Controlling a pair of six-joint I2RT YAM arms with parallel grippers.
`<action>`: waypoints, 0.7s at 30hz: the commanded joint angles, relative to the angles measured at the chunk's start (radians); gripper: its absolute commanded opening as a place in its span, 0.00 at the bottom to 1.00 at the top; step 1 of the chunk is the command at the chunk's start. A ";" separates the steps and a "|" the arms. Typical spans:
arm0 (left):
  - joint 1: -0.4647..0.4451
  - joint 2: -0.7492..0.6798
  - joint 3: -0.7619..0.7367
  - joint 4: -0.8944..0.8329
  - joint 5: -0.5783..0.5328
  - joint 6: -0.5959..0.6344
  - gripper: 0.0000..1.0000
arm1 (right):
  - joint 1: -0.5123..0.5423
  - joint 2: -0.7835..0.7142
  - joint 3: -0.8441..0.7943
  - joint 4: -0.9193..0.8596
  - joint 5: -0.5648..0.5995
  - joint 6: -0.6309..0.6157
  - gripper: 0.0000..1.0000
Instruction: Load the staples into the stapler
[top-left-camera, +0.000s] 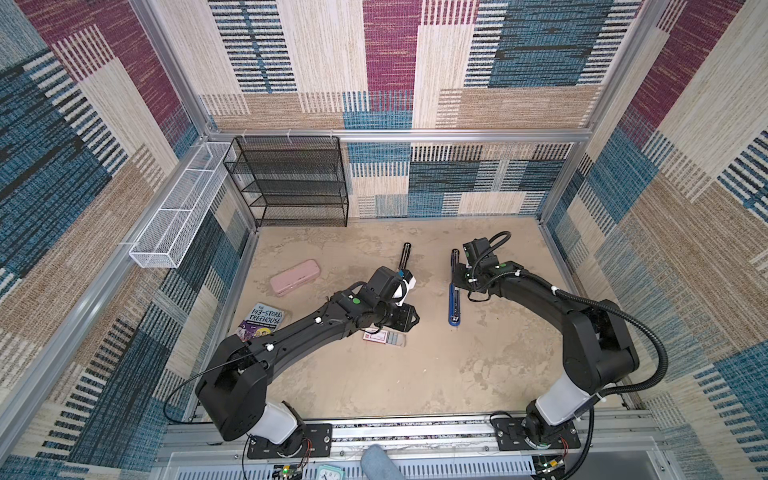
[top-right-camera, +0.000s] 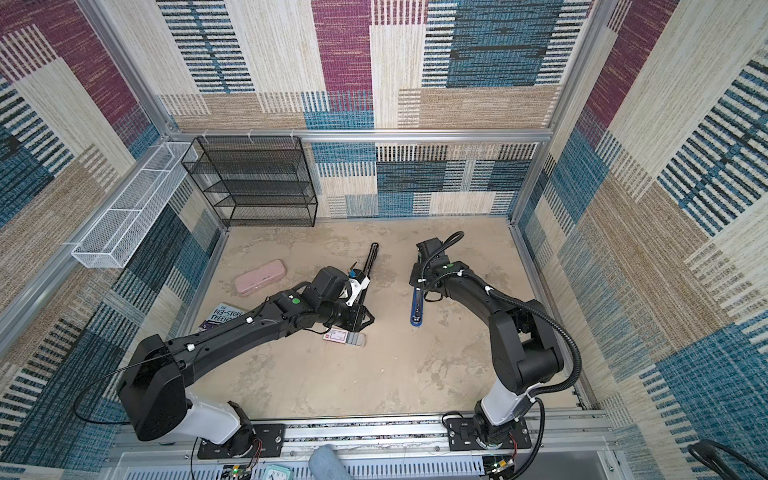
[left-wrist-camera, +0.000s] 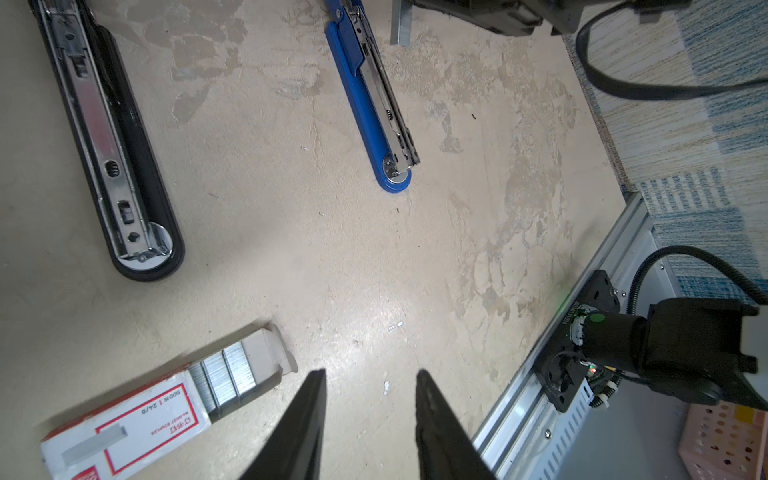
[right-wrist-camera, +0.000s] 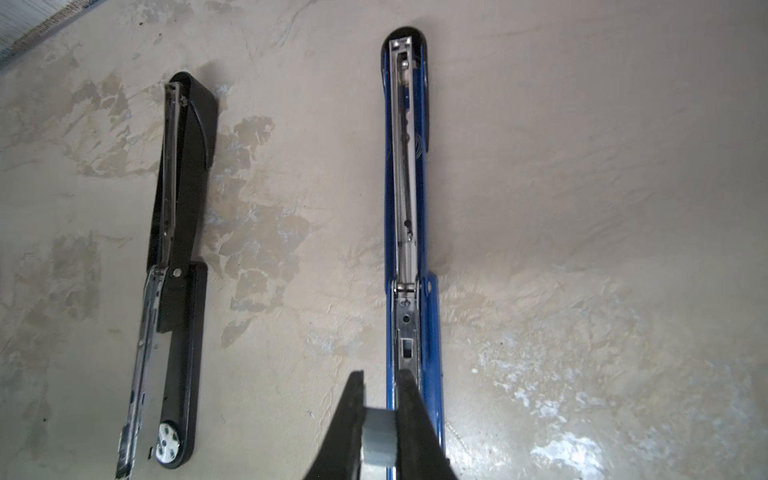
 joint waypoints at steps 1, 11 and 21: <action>-0.002 0.006 0.008 0.006 -0.010 0.048 0.39 | 0.011 0.022 0.022 -0.012 0.080 0.000 0.13; -0.011 0.025 0.022 0.007 0.013 0.048 0.39 | 0.022 0.081 0.055 -0.017 0.113 -0.024 0.13; -0.014 0.041 0.026 0.008 0.023 0.037 0.39 | 0.027 0.113 0.056 -0.017 0.125 -0.043 0.13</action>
